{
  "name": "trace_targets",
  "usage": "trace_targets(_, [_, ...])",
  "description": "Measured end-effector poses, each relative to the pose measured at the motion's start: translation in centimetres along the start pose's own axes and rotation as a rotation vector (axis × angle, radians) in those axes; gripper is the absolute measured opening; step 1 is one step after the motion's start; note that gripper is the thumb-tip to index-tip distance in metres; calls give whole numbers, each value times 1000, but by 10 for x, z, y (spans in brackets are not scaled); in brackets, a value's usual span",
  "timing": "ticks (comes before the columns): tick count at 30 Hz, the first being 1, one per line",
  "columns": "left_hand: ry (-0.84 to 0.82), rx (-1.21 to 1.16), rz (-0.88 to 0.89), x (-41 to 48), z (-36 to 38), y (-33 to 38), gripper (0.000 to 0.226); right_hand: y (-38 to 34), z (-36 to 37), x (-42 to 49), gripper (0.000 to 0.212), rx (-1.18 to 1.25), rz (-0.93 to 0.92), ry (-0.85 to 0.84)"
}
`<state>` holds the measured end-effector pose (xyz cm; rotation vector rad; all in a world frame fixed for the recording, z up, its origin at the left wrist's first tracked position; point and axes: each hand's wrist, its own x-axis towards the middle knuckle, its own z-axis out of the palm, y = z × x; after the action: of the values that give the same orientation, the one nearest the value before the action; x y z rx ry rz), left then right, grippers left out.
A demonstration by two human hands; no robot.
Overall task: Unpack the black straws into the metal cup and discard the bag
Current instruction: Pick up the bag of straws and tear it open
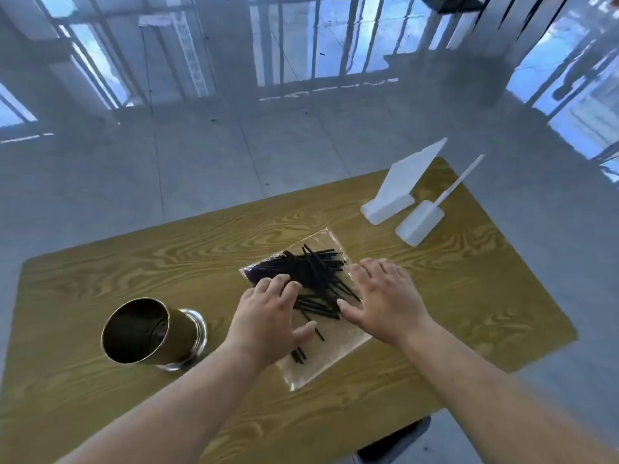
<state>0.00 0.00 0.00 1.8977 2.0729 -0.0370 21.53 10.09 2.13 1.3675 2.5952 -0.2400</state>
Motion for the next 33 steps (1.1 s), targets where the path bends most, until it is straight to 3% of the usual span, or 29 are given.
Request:
trace_targets(7, [-80, -35, 3, 5, 57, 15, 95, 21, 52, -6, 77, 13, 33, -116])
trace_targets(16, [-226, -21, -18, -5, 99, 23, 117, 34, 90, -15, 93, 20, 10, -282])
trace_targets(19, [-270, 37, -7, -6, 104, 25, 115, 32, 93, -14, 94, 39, 2, -305])
trace_targets(22, [-280, 78, -2, -7, 106, 26, 107, 29, 93, -13, 77, 54, -17, -248])
trace_targets(27, [-247, 56, -22, -9, 98, 28, 90, 25, 80, -7, 15, 96, -83, -76])
trace_targets(30, [-181, 0, -45, -8, 77, 30, 78, 19, 63, 2, 22, 135, -132, 13])
trace_targets(33, [39, -59, -1, -2, 40, 32, 61, 6, 38, 14, 23, 203, -173, 126])
